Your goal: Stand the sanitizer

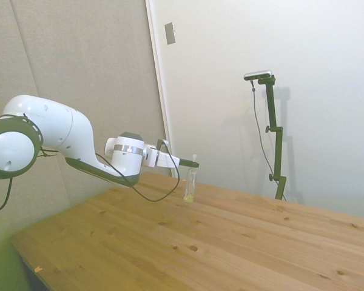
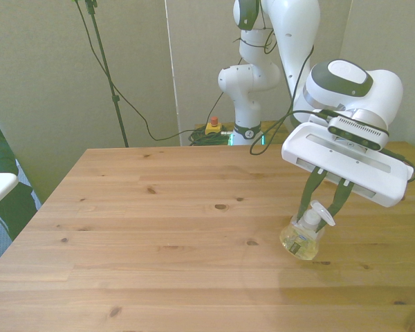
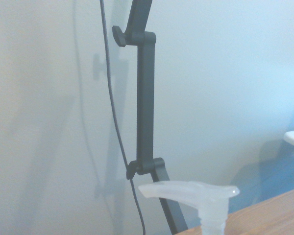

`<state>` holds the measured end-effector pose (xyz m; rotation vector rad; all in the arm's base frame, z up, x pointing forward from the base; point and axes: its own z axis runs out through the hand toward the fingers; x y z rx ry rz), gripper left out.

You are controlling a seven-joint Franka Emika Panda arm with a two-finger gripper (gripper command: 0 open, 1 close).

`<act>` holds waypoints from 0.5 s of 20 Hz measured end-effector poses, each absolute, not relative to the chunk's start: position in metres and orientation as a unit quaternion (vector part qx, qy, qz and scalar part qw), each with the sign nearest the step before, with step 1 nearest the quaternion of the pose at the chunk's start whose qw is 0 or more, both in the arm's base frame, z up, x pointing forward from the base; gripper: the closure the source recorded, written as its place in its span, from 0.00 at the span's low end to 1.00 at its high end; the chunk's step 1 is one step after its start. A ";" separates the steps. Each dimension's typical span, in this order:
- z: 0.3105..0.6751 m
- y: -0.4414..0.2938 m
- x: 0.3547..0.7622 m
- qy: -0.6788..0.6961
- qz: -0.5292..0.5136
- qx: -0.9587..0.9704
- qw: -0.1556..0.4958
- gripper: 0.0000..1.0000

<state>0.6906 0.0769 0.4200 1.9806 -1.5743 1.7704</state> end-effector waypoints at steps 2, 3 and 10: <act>0.419 0.079 0.686 -0.508 0.568 0.646 0.023 1.00; 0.419 0.078 0.686 -0.508 0.570 0.646 0.025 1.00; 0.412 0.067 0.694 -0.484 0.644 0.590 0.042 1.00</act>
